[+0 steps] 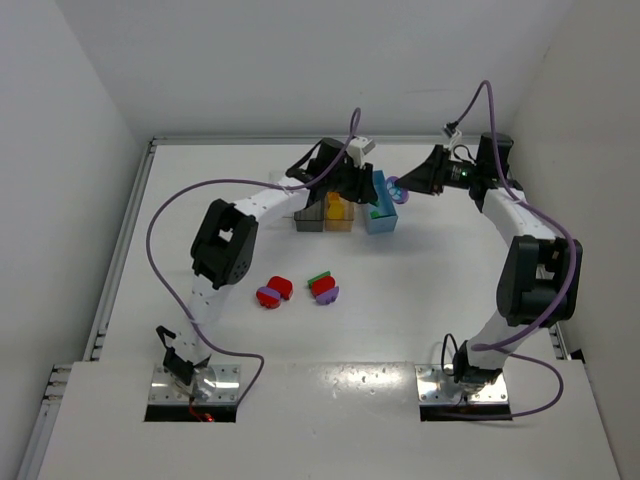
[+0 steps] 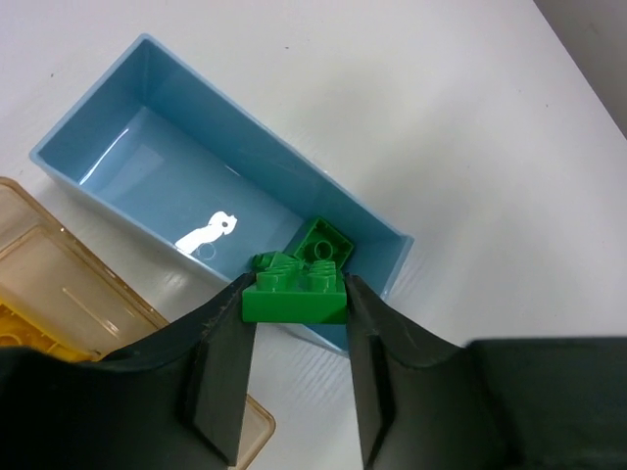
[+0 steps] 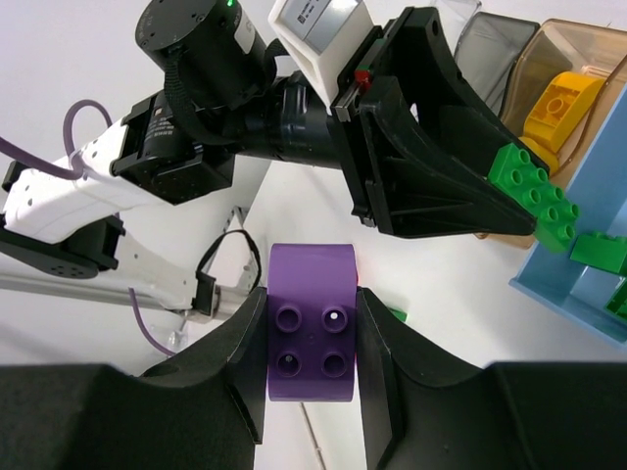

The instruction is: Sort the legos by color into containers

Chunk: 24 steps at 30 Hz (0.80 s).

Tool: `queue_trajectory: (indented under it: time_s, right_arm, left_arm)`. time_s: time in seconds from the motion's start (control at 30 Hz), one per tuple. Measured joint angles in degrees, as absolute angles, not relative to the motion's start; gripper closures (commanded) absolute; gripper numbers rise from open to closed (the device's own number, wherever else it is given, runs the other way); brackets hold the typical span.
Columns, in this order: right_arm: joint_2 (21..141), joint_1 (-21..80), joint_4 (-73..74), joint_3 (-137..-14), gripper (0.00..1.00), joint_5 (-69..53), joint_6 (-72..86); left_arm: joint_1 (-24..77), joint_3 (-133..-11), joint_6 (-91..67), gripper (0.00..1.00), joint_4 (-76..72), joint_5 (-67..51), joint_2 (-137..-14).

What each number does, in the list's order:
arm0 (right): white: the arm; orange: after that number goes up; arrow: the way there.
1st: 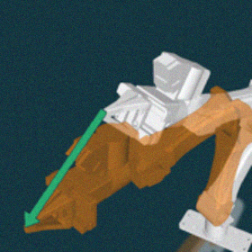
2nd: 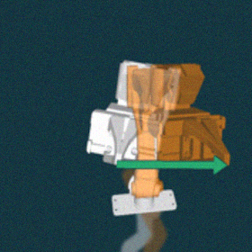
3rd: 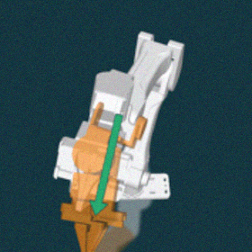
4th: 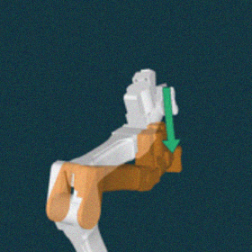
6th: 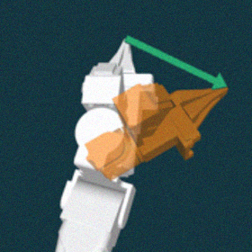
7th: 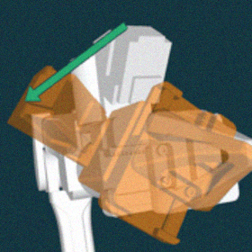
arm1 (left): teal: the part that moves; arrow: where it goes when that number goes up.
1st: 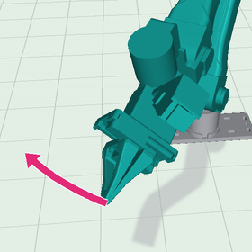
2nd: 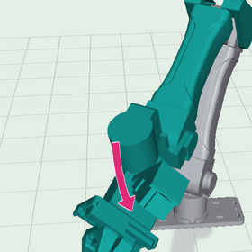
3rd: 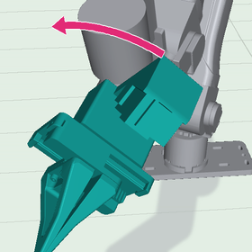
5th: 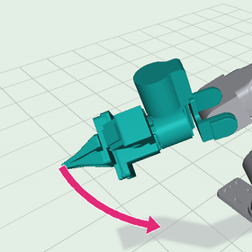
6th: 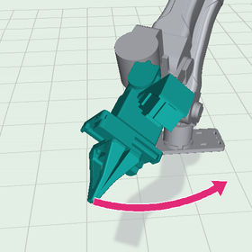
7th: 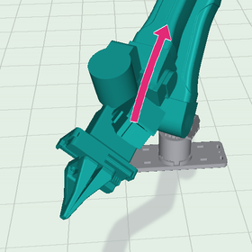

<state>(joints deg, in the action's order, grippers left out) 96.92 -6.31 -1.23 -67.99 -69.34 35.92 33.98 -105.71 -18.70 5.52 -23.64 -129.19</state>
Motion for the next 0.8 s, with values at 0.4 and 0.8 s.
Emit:
queue_trajectory:
  time_s: [0.4,0.8]
  right_arm:
    - [96.23,-6.31,-0.78,-67.29,1.00,-69.21,35.18]
    - [97.03,-4.27,-0.78,-69.87,1.00,-68.99,34.24]
  left_arm:
    - [35.05,-107.57,-19.59,0.15,4.89,-23.94,-132.03]
    - [24.08,-95.37,-28.58,0.15,-4.69,-20.16,-115.90]
